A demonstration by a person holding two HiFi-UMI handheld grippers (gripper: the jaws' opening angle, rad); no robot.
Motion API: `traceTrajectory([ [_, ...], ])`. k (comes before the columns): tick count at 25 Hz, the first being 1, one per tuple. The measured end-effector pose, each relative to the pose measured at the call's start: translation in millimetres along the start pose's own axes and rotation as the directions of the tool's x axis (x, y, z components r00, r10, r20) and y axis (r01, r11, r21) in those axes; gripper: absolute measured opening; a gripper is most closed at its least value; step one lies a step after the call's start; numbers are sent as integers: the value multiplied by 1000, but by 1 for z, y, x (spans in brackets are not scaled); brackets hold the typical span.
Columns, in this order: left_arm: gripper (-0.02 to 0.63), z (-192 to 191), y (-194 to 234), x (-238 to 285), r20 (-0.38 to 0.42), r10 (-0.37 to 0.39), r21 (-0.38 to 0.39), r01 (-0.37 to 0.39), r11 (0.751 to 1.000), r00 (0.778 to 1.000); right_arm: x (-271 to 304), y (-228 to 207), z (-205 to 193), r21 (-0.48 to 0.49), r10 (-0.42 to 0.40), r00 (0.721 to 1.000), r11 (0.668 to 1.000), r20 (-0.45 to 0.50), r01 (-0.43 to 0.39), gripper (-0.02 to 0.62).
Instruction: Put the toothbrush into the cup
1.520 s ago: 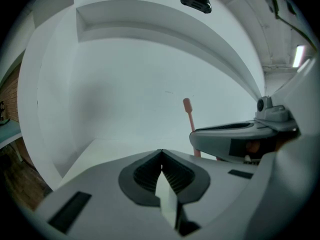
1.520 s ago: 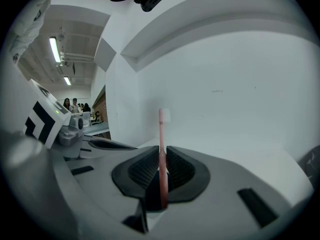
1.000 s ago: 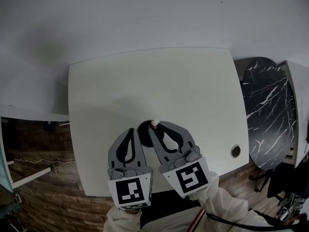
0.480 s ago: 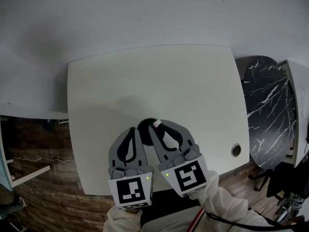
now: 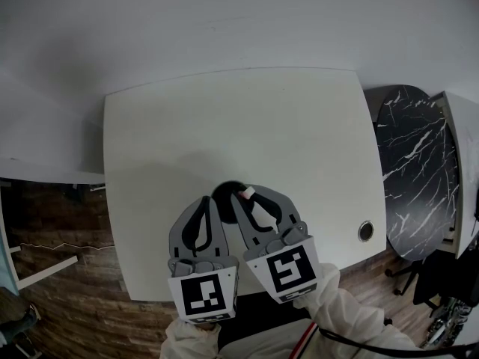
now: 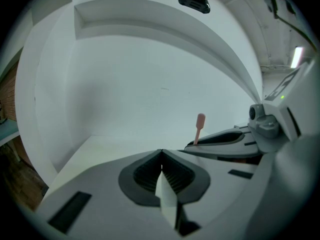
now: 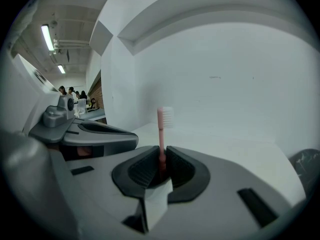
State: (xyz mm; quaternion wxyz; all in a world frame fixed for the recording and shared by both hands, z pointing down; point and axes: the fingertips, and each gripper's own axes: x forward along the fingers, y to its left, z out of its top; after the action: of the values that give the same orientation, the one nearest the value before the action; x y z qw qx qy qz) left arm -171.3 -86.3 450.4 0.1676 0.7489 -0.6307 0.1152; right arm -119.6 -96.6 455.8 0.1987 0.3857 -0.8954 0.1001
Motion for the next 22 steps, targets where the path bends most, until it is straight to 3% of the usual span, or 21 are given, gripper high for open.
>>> traceTrajectory([
  [17,9,1,-3,1,-2,-1,-2,1,1000,1000,-7,-7,-5,2,-34,998,999,-51,34,52],
  [22,9,-6,-4,-2,-23,0,16,0,1000,1000,-11,-8,-4,32,-12,999,999,-33,13,83],
])
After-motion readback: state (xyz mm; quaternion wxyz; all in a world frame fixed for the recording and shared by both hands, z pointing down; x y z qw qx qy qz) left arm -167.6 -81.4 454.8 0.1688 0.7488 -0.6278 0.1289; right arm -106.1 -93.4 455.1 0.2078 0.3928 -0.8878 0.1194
